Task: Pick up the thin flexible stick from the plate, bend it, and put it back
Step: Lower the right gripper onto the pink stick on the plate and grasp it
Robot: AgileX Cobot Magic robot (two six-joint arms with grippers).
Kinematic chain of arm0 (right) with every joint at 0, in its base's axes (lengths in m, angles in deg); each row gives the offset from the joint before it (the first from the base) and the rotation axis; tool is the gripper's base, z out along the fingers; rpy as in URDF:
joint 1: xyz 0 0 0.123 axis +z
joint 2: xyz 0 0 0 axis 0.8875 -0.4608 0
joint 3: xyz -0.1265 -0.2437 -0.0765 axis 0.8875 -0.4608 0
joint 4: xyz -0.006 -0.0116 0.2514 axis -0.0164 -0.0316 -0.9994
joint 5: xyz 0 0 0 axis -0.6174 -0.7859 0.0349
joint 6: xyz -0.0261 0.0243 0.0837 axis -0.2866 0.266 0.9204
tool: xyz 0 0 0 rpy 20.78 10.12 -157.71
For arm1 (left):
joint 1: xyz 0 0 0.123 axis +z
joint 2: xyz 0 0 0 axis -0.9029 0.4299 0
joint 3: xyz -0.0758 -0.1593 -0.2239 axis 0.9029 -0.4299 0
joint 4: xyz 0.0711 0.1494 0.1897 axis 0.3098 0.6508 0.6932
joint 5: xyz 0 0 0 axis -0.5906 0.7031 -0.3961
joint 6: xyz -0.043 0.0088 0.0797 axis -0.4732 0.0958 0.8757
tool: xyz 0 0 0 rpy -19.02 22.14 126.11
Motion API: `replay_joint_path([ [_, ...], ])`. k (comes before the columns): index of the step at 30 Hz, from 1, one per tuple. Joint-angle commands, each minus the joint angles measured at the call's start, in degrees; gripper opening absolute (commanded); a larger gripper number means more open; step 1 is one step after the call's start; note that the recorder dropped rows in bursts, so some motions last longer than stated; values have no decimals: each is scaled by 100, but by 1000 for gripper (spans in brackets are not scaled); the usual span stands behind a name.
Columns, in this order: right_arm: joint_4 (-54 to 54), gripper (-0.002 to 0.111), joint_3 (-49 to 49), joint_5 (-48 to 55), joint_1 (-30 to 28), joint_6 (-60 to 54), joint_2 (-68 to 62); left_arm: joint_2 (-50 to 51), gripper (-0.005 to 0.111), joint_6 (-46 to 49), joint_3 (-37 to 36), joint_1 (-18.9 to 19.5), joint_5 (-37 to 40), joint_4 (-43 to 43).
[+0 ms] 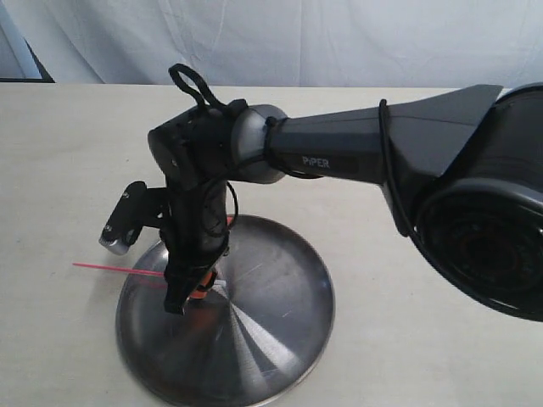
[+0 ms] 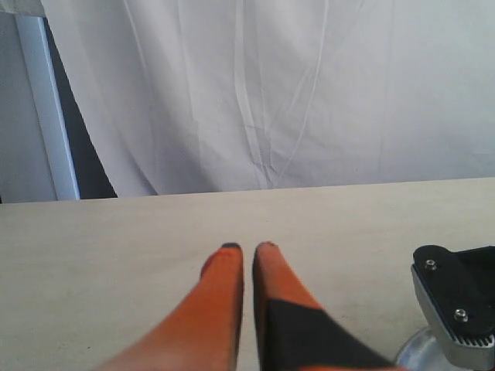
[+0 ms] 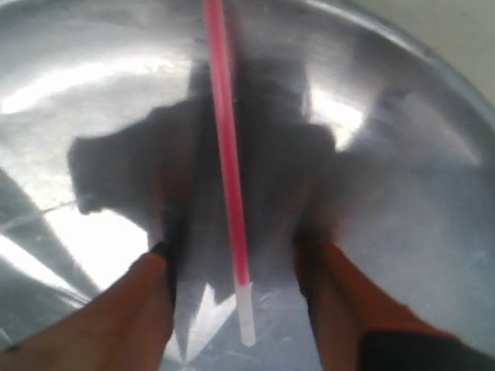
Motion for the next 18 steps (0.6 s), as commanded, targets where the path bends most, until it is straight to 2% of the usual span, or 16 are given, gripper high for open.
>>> replay_joint_path([
  [1,175,50,23,-128,4,122,-17,-33,7,-23,-18,23,-28,-20],
  [10,171,47,23,-239,9,184,-329,-33,7,-23,-18,23,-28,-20],
  [13,184,27,23,-91,9,271,-416,-33,7,-11,-18,23,-28,-18],
  [14,159,15,23,-6,9,271,-415,-33,7,-11,-18,23,-28,-18],
  [16,138,0,23,120,9,271,-427,-33,7,-11,-18,23,-28,-18],
  [18,138,0,23,226,9,271,-427,-33,7,-11,-18,23,-28,-18],
])
